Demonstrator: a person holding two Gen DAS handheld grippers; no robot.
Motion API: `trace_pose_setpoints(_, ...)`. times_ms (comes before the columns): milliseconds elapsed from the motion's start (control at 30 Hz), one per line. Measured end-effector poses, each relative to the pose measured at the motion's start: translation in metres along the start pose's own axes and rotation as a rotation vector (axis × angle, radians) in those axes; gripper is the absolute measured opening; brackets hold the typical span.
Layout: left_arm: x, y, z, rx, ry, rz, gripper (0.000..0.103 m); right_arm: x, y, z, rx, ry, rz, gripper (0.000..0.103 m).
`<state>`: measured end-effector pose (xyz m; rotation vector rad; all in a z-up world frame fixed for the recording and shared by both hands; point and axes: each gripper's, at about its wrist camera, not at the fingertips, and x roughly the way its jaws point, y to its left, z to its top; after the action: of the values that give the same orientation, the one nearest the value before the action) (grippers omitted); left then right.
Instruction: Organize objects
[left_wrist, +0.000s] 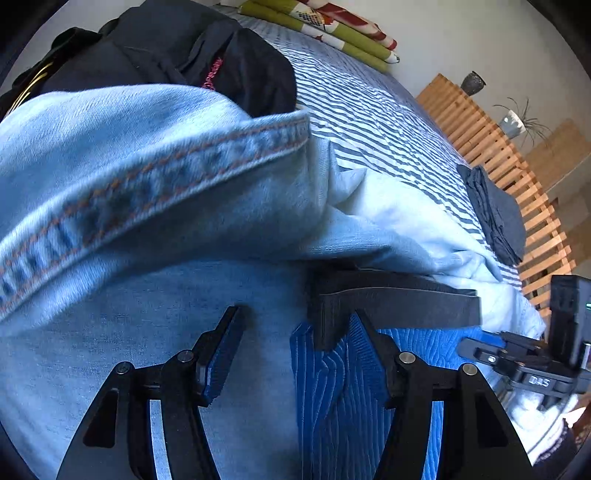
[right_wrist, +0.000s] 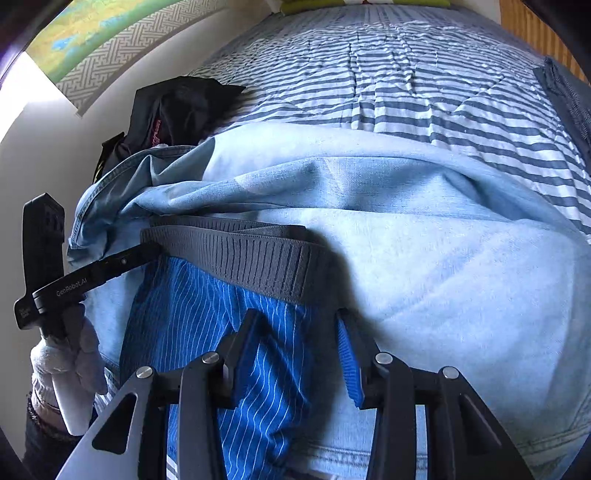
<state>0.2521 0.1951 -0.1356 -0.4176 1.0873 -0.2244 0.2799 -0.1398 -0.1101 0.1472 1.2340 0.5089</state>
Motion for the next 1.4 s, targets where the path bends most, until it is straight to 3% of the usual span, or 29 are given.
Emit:
trace_pose_setpoints(67, -0.009, 0.001, -0.004, -0.024, -0.011, -0.088, 0.069, -0.001, -0.003, -0.002, 0.010, -0.007, 0.026, 0.037)
trace_pose_setpoints(100, -0.012, 0.000, -0.007, -0.018, -0.019, -0.114, 0.077, -0.002, -0.004, -0.002, 0.014, -0.009, 0.042, 0.037)
trace_pose_setpoints(233, 0.010, -0.010, -0.012, 0.046, 0.017, -0.066, 0.079, -0.001, -0.008, -0.001, 0.016, -0.017, 0.086, 0.037)
trace_pose_setpoints(300, 0.015, -0.009, -0.009, 0.036, -0.008, -0.072, 0.078, 0.002, -0.006, 0.002, 0.014, -0.016, 0.089, 0.037)
trace_pose_setpoints(367, 0.019, -0.006, -0.001, 0.016, -0.017, -0.091, 0.065, 0.003, -0.003, 0.004, 0.009, -0.018, 0.107, 0.030)
trace_pose_setpoints(400, 0.020, -0.003, 0.002, 0.000, -0.017, -0.094, 0.042, 0.005, -0.002, 0.006, 0.007, -0.015, 0.105, 0.024)
trace_pose_setpoints(433, 0.021, 0.004, 0.001, -0.032, -0.004, -0.126, 0.030, 0.005, -0.002, 0.007, 0.008, -0.016, 0.103, 0.019)
trace_pose_setpoints(467, 0.022, 0.007, 0.001, -0.053, 0.006, -0.155, 0.022, 0.006, -0.002, 0.009, 0.012, -0.017, 0.105, 0.017)
trace_pose_setpoints(500, 0.022, 0.007, -0.001, -0.056, 0.003, -0.161, 0.019, 0.006, -0.003, 0.010, 0.020, -0.022, 0.109, 0.011)
trace_pose_setpoints(533, 0.019, 0.001, -0.003, -0.025, -0.007, -0.138, 0.013, 0.005, -0.004, 0.010, 0.029, -0.028, 0.120, 0.008)
trace_pose_setpoints(867, -0.041, -0.035, -0.022, 0.069, -0.119, -0.158, 0.011, -0.048, 0.016, -0.005, -0.055, -0.154, 0.081, 0.005)
trace_pose_setpoints(1167, -0.133, -0.129, -0.019, 0.248, -0.253, -0.209, 0.011, -0.157, 0.024, -0.030, -0.097, -0.347, 0.070, 0.005)
trace_pose_setpoints(1300, -0.155, -0.204, -0.008, 0.366, -0.291, -0.266, 0.011, -0.219, 0.007, -0.036, -0.072, -0.457, 0.021, 0.005)
trace_pose_setpoints(1400, -0.156, -0.260, 0.002, 0.431, -0.290, -0.317, 0.011, -0.262, -0.014, -0.038, -0.066, -0.529, -0.069, 0.005)
